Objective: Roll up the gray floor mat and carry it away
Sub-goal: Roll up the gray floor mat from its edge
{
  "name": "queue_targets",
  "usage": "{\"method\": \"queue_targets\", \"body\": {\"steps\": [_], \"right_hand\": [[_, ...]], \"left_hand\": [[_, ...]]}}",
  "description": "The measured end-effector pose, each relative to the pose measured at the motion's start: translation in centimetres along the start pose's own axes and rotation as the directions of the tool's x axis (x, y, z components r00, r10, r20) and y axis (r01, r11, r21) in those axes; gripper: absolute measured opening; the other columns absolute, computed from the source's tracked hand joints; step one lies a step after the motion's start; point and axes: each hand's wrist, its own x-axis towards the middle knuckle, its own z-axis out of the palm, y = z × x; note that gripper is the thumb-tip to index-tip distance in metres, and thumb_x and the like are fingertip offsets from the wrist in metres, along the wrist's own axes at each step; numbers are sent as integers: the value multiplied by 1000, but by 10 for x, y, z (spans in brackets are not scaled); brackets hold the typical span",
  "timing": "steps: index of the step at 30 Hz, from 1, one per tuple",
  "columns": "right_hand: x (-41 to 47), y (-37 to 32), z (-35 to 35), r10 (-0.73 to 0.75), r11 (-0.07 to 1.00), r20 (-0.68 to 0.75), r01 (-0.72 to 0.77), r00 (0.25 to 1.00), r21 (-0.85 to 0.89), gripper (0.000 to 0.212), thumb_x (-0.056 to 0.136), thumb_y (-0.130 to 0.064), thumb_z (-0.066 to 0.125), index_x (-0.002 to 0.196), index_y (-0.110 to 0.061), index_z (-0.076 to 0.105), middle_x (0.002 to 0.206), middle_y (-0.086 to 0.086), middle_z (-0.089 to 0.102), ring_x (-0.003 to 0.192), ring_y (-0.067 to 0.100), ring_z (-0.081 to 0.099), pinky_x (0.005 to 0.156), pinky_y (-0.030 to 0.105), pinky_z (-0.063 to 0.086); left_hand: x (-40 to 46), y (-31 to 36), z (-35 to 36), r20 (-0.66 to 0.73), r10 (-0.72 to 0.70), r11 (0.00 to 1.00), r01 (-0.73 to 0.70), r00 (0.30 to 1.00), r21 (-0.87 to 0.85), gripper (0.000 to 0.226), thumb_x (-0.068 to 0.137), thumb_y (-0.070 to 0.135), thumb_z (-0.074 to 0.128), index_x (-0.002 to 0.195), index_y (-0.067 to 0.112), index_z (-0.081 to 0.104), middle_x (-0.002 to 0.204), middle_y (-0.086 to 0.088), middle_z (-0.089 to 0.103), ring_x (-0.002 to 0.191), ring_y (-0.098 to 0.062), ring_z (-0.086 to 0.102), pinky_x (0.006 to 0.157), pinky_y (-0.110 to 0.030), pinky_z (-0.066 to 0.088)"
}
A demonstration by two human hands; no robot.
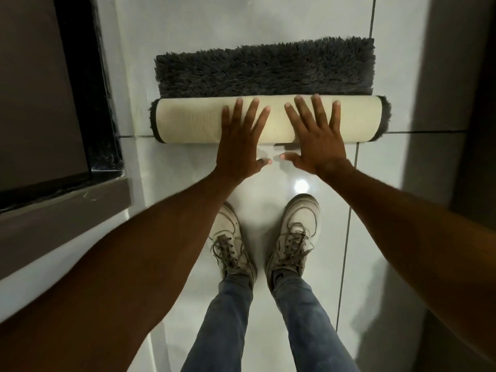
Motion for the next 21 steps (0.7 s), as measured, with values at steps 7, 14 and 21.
{"method": "queue_targets", "body": {"steps": [7, 14, 21], "right_hand": [[35, 1, -15, 86, 996, -59, -86, 995, 16, 91, 81, -48, 76, 156, -22, 31, 159, 12, 42, 150, 44, 29, 117, 78, 8], [-2, -5, -21, 51, 995, 237, -69, 970, 67, 83, 77, -53, 78, 147, -27, 42, 147, 7, 55, 139, 41, 45, 118, 74, 16], [30, -5, -49, 39, 992, 427, -85, 903, 88, 77, 83, -42, 75, 150, -24, 42, 151, 9, 49, 145, 37, 37, 117, 76, 10]], "left_hand": [[35, -9, -14, -28, -42, 999, 43, 999, 30, 81, 87, 42, 72, 155, 16, 35, 157, -15, 43, 144, -39, 38, 121, -61, 23], [-6, 9, -22, 157, -1, 997, 12, 988, -72, 91, 72, 53, 82, 147, 19, 41, 143, -11, 53, 127, -32, 53, 108, -49, 41], [15, 0, -24, 423, -19, 993, 67, 906, -97, 138, 35, 78, 86, 147, 20, 30, 146, -13, 47, 131, -39, 48, 108, -61, 38]]}}
